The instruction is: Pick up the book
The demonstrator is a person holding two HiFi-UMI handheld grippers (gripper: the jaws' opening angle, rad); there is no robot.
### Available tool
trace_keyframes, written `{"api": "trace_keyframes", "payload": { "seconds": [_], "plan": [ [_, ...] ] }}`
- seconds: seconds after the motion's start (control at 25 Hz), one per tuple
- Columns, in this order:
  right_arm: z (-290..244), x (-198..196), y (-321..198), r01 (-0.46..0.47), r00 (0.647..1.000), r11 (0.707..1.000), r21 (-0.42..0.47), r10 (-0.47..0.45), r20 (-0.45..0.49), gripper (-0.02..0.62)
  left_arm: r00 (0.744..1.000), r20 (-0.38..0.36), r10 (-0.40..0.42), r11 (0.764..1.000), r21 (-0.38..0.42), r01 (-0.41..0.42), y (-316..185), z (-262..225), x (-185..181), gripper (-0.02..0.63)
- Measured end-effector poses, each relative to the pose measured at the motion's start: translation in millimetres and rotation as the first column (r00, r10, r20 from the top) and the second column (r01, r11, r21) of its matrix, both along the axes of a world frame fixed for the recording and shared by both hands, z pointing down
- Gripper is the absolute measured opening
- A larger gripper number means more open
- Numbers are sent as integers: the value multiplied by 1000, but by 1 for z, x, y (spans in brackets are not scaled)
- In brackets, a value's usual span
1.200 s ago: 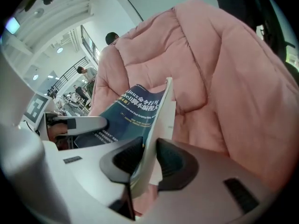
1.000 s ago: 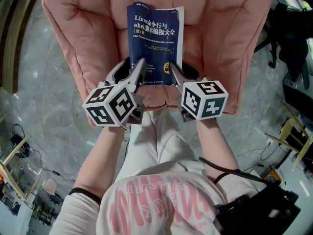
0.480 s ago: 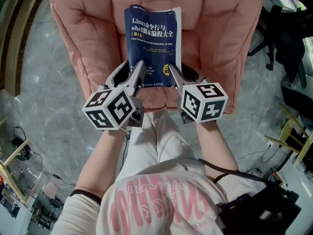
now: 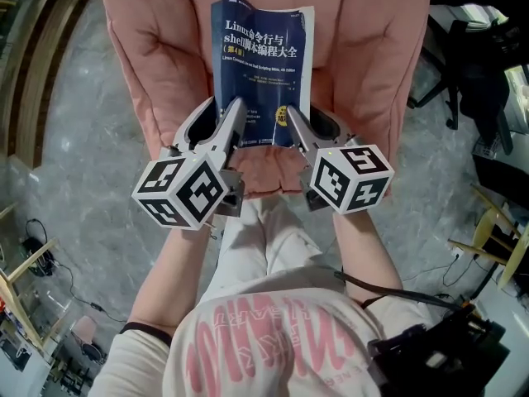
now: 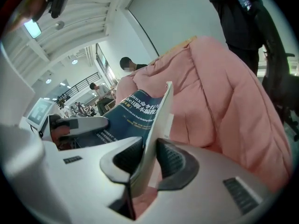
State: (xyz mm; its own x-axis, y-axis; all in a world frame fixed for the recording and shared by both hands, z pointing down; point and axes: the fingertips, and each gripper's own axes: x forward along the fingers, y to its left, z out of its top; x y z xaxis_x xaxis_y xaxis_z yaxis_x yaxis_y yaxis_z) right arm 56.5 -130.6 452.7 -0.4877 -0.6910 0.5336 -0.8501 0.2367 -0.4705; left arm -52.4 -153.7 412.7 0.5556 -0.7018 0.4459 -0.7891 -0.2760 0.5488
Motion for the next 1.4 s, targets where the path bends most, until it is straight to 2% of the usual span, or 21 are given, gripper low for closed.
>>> {"api": "trace_keyframes", "payload": {
  "seconds": [0.36,0.64,1.08,1.24,1.4],
  "plan": [
    [-72,1,-29,6,1000,986,168,-9,14,104,1000,-30,-8,985,173,13,-22,-75,0,187],
    [-142,2,-32,-3,998,951,309,-15,58,104,999,-36,-2,944,330,13,-19,-151,2,187],
    [-259,3,-27,-19,991,854,520,-52,121,104,999,-52,15,841,541,15,-5,-266,1,187],
    [-300,0,-30,-27,988,811,584,-66,138,104,999,-43,26,781,624,6,-2,-312,0,187],
    [-314,-2,-24,-35,986,767,640,-80,149,104,998,-51,42,719,695,6,9,-328,-2,187]
  ]
}}
